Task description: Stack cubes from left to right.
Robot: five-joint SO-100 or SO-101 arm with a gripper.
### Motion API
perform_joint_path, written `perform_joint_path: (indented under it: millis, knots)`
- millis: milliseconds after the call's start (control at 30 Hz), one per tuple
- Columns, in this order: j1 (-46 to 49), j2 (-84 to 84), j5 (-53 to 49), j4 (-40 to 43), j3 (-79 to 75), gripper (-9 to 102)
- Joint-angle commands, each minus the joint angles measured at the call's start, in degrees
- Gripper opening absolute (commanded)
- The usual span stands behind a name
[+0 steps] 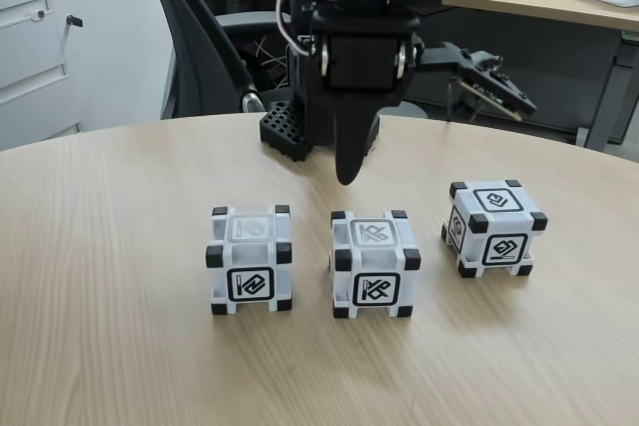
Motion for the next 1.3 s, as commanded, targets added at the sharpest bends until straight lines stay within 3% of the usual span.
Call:
perform_joint_path:
  millis: [0, 233, 367, 767, 1033, 1267]
  knots:
    - [0.26, 0.0, 0.53, -0.09, -2.72, 0]
    - [-0.7, 0.09, 0.26, 0.35, -2.72, 0]
    - [-2.11, 0.97, 5.01, 0.35, -2.72, 0]
    - [-24.52, 0.26, 20.39, 0.35, -2.72, 0]
    - [-32.17, 0.26, 25.84, -0.44, -2.72, 18]
    - [-33.31, 0.09, 28.56, -0.62, -2.72, 37]
